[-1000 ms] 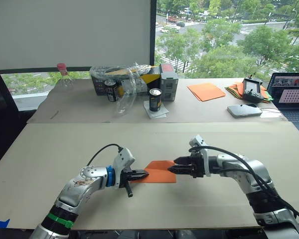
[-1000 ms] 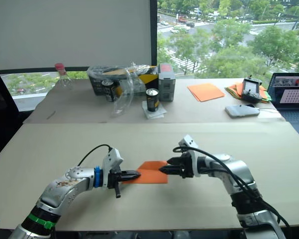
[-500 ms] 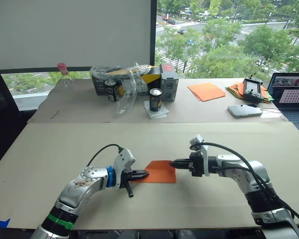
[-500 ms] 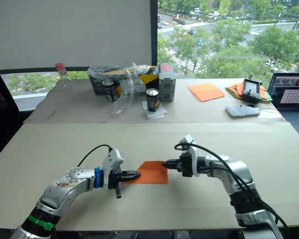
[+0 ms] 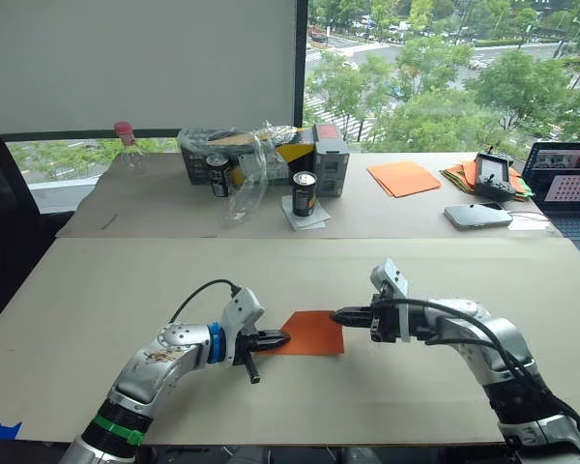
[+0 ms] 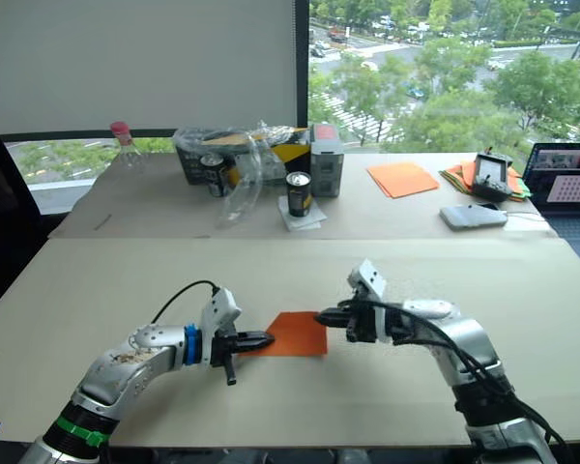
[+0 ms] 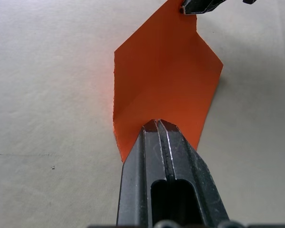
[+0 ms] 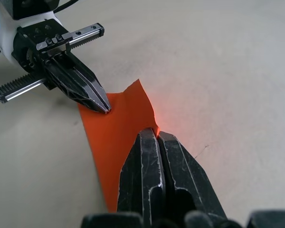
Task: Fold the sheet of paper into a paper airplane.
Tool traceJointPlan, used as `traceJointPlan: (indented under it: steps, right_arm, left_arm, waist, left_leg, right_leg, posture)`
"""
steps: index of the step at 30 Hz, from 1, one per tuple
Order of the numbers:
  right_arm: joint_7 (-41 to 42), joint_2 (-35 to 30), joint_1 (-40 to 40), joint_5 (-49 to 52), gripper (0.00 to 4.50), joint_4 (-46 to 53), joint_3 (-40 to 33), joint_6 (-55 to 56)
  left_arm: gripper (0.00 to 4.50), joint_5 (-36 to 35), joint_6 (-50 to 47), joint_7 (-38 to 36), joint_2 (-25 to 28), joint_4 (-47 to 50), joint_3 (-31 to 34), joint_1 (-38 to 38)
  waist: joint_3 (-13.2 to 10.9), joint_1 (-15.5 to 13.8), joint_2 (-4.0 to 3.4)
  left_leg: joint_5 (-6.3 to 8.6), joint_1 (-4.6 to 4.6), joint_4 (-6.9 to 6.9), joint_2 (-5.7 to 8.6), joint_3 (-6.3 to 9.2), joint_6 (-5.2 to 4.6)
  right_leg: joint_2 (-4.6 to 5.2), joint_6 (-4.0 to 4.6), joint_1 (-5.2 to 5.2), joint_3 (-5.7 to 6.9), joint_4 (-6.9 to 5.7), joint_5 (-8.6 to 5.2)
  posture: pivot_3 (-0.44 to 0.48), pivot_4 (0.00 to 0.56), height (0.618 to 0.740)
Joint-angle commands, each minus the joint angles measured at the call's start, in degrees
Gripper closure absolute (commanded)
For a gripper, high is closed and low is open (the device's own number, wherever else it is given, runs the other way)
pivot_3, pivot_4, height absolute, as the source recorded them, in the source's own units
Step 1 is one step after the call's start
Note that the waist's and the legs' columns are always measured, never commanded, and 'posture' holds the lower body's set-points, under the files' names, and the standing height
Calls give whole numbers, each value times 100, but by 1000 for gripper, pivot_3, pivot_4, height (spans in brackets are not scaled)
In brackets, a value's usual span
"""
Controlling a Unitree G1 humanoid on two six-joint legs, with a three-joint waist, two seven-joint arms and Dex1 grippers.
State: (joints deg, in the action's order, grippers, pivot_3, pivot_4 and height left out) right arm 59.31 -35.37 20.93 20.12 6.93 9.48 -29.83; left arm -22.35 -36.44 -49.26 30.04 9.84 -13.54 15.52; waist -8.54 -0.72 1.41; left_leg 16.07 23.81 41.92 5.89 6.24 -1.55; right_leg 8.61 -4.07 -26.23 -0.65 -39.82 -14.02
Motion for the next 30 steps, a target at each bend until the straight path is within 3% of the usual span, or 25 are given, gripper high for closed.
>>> traceJointPlan:
  steps: [1, 7, 15, 19, 25, 30]
  right_arm:
    - [216, -103, -315, -402, 4489, 284, 169, 1137]
    - [114, -243, -864, -1388, 4489, -86, 353, 3639]
    - [-61, -277, -904, -2194, 4489, -769, 605, 5142]
    - [-238, -285, -804, -2617, 4489, -1074, 771, 5579]
    - [-375, -228, -772, -2660, 4489, -1043, 840, 5317]
    - [-440, -228, -788, -2737, 4489, -1009, 881, 5213]
  left_arm:
    - [4500, 81, -62, -46, 2, -111, -91, -23]
    - [4500, 116, -29, -114, 13, -201, -84, 43]
    - [4500, 137, -6, -146, -3, -335, -30, 179]
    - [4500, -220, -221, -78, -152, -401, 358, 307]
    - [4500, -583, -332, -101, -195, -567, 963, 485]
    - [4500, -609, -319, -140, -430, -475, 821, 620]
  waist:
    - [0, 5, 0]
    - [0, 5, 0]
    - [0, -1, 0]
    - [0, 10, 0]
    - [0, 34, 1]
    - [0, 40, 2]
  left_leg:
    - [0, -1, 0, 0, 0, 0]
    - [-1, -2, 1, 0, -2, 1]
    - [-1, -3, 2, 0, -2, 0]
    - [-1, -7, 3, 1, -3, 1]
    - [-4, -9, 4, -5, -2, 5]
    - [-4, -11, 8, -5, -3, 6]
  right_leg:
    - [0, 0, 1, 1, 1, 0]
    - [0, -1, 2, -1, 1, 0]
    - [-2, -1, 4, -1, -1, 0]
    - [-4, -1, 6, -3, -4, 0]
    - [-9, 1, 3, -3, -16, 1]
    - [-9, 1, 7, -4, -17, 1]
  posture:
    - [0, 150, 670]
    - [0, 150, 670]
    - [0, 150, 670]
    - [0, 150, 670]
    - [0, 150, 670]
    - [0, 150, 670]
